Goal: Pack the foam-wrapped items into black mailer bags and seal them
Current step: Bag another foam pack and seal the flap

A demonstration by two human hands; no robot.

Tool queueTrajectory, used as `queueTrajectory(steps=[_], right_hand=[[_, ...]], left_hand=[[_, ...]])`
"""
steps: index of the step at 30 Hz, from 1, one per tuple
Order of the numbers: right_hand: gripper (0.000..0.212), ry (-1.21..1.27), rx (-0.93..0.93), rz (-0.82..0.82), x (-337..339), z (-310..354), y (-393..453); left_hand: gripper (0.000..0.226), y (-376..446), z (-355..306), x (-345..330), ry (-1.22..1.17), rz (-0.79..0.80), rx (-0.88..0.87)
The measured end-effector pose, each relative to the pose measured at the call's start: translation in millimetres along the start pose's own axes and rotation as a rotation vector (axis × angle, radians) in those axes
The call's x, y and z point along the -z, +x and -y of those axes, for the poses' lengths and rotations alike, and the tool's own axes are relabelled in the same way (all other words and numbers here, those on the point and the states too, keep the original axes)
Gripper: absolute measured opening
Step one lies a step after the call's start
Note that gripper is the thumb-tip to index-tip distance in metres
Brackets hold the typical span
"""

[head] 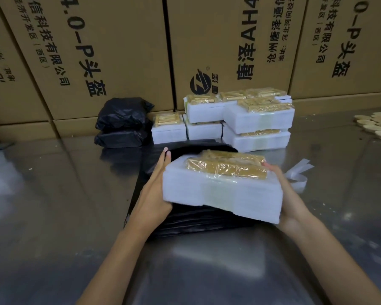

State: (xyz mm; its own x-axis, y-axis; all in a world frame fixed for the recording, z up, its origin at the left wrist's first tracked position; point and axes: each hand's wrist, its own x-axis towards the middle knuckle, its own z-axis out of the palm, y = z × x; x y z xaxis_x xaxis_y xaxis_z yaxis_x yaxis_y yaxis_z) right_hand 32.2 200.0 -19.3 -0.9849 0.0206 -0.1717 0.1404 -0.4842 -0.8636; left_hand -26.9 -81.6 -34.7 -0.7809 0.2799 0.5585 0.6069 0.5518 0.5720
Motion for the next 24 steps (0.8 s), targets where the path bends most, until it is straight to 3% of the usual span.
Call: queueTrajectory(steps=[7,12,16,20,22,24], right_hand=[[0.052,0.125,0.14,-0.211,-27.7,-18.1,10.4],[0.05,0.156,0.177,-0.201,-64.1,-44.5,11.6],[0.048,0.198,0.197,-0.214,-77.4,-50.9,15.2],[0.048,0.145,0.25,-0.24,-84.1,-60.1,17.0],[0.049,0.089,0.285,-0.233,-85.9,-62.8,17.6],[0.049,0.029,0.318,-0.236,-86.8,-64.3,18.5]], left_hand=[[0.104,-0.1,-17.3,-15.0,0.056,-0.02,-0.005],[0.108,-1.3,-37.4,-31.8,0.158,-0.009,-0.091],[0.079,-8.3,-32.8,-16.8,0.114,-0.052,-0.135],[0.03,13.5,-44.2,0.6,0.151,-0.41,-0.077],[0.025,45.3,-57.0,-2.2,0.167,-0.331,-0.068],[0.044,85.3,-68.3,-14.9,0.263,-0.123,-0.05]])
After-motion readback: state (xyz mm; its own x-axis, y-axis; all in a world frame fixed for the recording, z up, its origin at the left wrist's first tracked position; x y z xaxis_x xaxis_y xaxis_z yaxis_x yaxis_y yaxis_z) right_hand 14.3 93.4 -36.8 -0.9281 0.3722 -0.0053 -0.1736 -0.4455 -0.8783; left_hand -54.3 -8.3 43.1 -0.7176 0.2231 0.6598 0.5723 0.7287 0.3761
